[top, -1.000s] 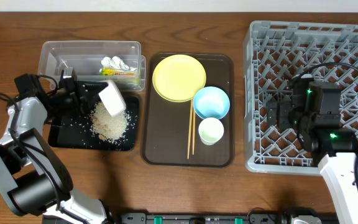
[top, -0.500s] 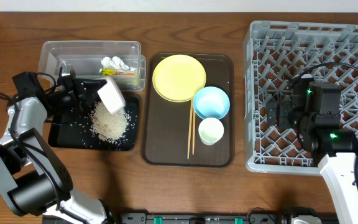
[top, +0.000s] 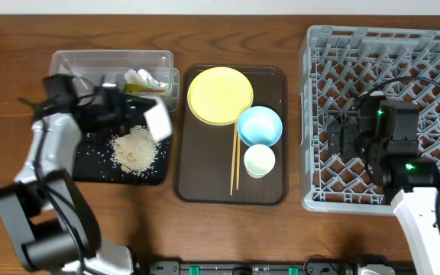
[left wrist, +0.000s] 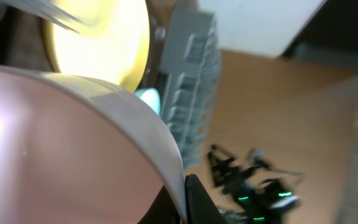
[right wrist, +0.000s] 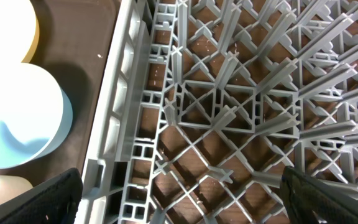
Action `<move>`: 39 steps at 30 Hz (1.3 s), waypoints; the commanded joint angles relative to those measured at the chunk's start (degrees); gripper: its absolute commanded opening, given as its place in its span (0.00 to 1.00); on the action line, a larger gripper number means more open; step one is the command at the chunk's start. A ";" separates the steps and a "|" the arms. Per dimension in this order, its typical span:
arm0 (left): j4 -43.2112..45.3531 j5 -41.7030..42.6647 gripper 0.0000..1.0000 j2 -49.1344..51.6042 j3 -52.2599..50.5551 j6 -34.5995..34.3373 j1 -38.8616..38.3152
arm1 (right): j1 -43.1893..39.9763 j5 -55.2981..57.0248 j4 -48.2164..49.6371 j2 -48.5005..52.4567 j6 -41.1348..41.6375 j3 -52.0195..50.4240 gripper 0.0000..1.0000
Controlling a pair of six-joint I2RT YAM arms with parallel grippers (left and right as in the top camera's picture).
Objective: Sort waste into correct bins and load items into the dishwasher rack
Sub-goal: 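Return the emptied white bowl to the brown tray and release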
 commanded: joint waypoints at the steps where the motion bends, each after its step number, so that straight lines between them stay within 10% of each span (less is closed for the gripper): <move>1: 0.00 -13.66 0.06 -5.14 -0.11 2.60 -7.28 | 0.37 -0.20 0.00 0.04 0.42 1.01 0.99; 15: -4.72 -65.70 0.06 -6.36 -0.13 9.86 -40.41 | 0.37 -0.22 0.04 0.04 0.42 1.01 0.99; 31: -2.75 -66.97 0.07 0.55 -0.13 10.01 -46.14 | 0.37 -0.22 0.15 0.04 0.42 1.01 0.99; 39: -2.84 -66.10 0.27 0.13 0.00 10.05 -46.14 | 0.37 -0.22 0.17 0.04 0.42 1.01 0.99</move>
